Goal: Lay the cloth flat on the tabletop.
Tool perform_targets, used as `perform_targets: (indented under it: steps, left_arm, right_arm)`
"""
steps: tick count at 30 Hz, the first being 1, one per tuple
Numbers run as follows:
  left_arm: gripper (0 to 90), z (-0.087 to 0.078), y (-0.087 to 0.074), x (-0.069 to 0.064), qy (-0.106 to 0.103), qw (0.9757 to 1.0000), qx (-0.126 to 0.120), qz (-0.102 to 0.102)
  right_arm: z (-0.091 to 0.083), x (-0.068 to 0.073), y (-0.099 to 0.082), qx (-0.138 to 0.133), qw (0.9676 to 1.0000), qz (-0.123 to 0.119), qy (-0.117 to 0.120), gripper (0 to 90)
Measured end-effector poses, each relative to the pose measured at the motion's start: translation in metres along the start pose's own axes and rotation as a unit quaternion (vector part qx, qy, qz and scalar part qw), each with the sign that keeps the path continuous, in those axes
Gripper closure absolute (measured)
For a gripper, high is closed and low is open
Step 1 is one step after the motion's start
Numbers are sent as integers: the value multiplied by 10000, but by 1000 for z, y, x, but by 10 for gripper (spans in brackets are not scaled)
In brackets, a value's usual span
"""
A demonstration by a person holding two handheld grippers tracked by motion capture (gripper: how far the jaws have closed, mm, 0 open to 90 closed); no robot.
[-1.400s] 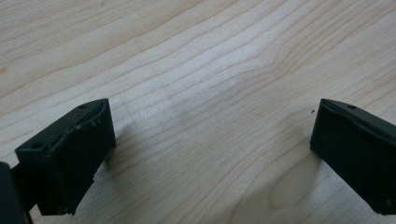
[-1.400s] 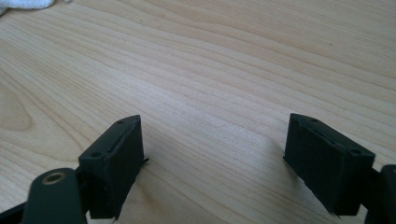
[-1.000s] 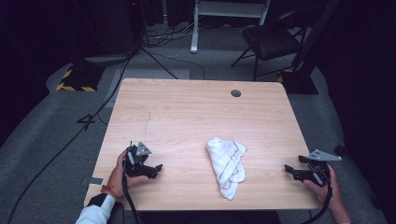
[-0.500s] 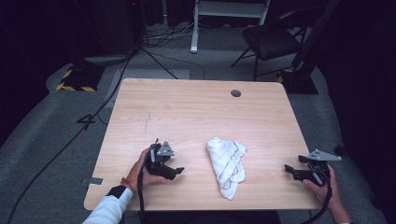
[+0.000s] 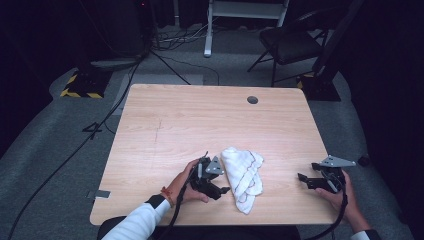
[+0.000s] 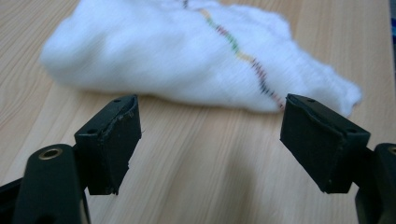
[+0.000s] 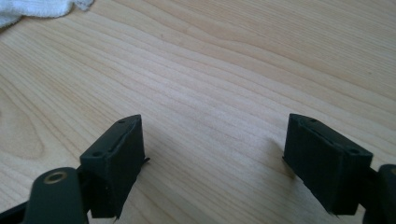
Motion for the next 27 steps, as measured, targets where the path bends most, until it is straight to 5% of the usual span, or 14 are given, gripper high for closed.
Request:
perform_targets:
  steps: [6, 10, 19, 25, 27]
  left_arm:
    - [207, 13, 14, -14, -150, 9999, -35, 74]
    - [243, 27, 19, -25, -155, 9993, 24, 328]
    - [433, 38, 14, -18, -48, 9989, 352, 320]
    - [680, 35, 9, -13, -98, 9976, 488, 475]
    - [746, 32, 7, -11, -91, 9972, 528, 515]
  right_arm:
    - [0, 0, 0, -60, 10000, 43, -35, 205]
    - [0, 1, 0, -63, 10000, 54, -45, 205]
    - [0, 2, 3, -69, 9999, -107, -11, 252]
    - [3, 25, 21, -107, 9970, -748, 132, 311]
    - [2, 45, 39, -258, 9930, -1099, 348, 335]
Point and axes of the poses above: each handheld gripper's, and its own axes: z roughly forward along the jaws, y roughly out of its top, x roughly to its left, the point moved 8 cm from there along z, roughly forward along the jaws, and after that the axes turned 15 degrees about -z, right-handed, at the moved point
